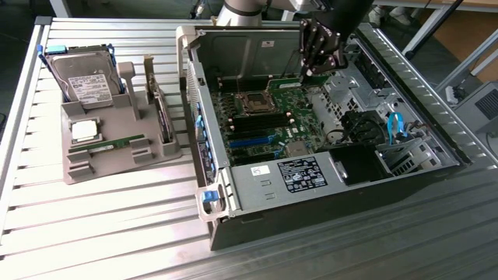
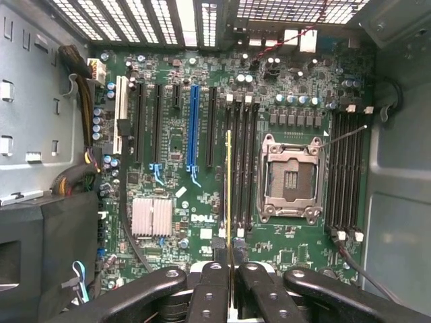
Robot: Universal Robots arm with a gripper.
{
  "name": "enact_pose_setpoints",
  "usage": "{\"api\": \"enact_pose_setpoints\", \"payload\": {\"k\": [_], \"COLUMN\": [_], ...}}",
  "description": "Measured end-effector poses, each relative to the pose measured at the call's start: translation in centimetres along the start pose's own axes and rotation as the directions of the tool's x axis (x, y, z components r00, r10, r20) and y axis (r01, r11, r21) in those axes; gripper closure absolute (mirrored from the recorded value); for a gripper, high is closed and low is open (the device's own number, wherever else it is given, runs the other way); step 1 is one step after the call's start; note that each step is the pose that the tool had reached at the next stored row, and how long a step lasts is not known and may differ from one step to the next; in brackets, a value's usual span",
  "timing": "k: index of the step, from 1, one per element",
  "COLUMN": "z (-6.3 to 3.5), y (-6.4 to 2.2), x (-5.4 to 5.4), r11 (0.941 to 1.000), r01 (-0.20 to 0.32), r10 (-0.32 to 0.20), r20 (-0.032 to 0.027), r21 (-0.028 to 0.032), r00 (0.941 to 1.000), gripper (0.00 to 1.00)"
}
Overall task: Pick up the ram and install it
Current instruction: 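Insert the ram into the slot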
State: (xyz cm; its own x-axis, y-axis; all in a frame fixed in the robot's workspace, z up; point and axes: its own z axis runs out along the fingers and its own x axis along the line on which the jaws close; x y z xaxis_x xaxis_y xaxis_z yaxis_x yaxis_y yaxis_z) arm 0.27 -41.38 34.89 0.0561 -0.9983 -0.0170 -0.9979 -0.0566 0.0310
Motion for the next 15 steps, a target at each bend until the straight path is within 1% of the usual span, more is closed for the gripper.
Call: {"api": "enact_pose_setpoints", "payload": {"k": [15], "z": [0.46], "y": [0.3], "x": [-0.18], "r11": [1.0], "r01": [0.0], "r10": [0.0], "r20": [0.0], "r21": [0.0], "r00": [1.0], "gripper": [0.89]}}
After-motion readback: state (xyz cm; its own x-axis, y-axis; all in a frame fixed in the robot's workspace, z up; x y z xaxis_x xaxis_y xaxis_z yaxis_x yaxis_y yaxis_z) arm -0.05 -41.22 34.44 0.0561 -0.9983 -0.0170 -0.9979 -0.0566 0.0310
